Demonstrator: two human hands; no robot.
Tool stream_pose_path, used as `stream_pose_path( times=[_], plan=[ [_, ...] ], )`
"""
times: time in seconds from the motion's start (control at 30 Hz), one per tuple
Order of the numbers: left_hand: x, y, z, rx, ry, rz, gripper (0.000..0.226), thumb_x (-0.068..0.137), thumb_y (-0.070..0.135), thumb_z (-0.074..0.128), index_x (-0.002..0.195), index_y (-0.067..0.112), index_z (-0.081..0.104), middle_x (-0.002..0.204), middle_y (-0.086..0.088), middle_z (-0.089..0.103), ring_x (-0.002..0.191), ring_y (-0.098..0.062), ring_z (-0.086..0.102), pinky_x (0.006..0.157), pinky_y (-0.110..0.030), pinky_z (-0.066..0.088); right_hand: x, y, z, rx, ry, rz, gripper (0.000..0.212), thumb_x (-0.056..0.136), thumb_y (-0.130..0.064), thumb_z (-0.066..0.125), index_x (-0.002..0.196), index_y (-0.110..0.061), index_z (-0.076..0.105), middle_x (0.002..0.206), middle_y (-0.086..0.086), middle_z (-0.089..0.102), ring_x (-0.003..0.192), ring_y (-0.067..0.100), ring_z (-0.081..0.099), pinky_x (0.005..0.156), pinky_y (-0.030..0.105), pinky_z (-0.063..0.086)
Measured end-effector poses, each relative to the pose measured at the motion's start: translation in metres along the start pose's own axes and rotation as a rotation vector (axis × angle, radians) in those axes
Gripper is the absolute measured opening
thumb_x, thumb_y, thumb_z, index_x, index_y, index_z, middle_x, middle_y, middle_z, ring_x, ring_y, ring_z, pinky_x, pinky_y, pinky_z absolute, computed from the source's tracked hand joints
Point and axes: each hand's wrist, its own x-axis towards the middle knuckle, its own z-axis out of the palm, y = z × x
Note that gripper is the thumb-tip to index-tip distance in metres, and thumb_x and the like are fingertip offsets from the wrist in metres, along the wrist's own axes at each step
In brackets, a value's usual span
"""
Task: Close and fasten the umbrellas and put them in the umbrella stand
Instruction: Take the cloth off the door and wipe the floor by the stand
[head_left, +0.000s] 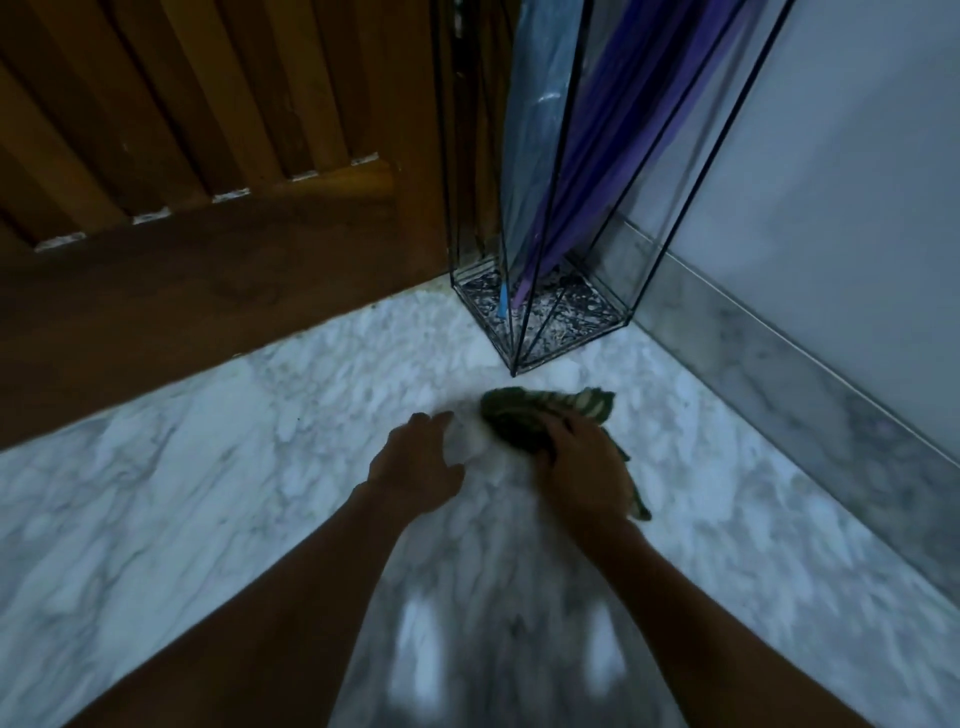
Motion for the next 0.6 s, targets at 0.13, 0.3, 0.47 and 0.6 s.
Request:
stream_pose_path(
  times=[0.13, 0.3, 0.47, 0.6],
  plan=[
    [-0.012, -0.002, -0.004, -0.227, 0.063, 0.027, 0.045, 0.087, 0.024, 0.063, 0.129, 0.013, 0.052, 0.124, -0.008, 0.061, 0.115, -0.028, 0.058, 0.089, -0.031, 0.047, -0.020, -0.044, -0.008, 0.022, -0.243, -0.034, 0.039, 0.098, -0.033, 0.045, 0.135, -0.032, 0.054, 0.130, -0.002, 0.061, 0.117, 0.025, 0.058, 0.093, 0.034, 0.047],
    [-0.028, -0.004, -0.040, -0.555, 0.165, 0.009, 0.034, 0.079, 0.029, 0.064, 0.099, 0.007, 0.048, 0.093, -0.007, 0.056, 0.082, -0.021, 0.053, 0.067, -0.028, 0.042, 0.003, -0.067, -0.037, 0.399, -0.376, -0.050, 0.021, 0.097, -0.022, 0.053, 0.114, -0.016, 0.062, 0.107, 0.008, 0.067, 0.101, 0.026, 0.063, 0.084, 0.033, 0.048],
    [-0.048, 0.016, -0.102, -1.029, 0.226, -0.012, 0.031, 0.086, 0.014, 0.070, 0.080, 0.022, 0.041, 0.083, -0.002, 0.062, 0.076, -0.019, 0.054, 0.066, -0.030, 0.045, 0.038, -0.107, -0.093, 0.778, -0.493, 0.112, 0.011, 0.092, -0.007, 0.054, 0.095, -0.014, 0.062, 0.089, 0.012, 0.066, 0.088, 0.028, 0.064, 0.077, 0.034, 0.048],
    [-0.079, 0.030, -0.175, -1.221, 0.241, -0.098, 0.030, 0.079, 0.020, 0.078, 0.095, 0.013, 0.053, 0.095, -0.010, 0.069, 0.079, -0.019, 0.069, 0.069, -0.032, 0.059, 0.056, -0.153, -0.163, 0.860, -0.568, 0.116, 0.027, 0.092, -0.011, 0.053, 0.117, -0.016, 0.062, 0.108, 0.016, 0.070, 0.099, 0.033, 0.068, 0.091, 0.045, 0.055]
  ],
)
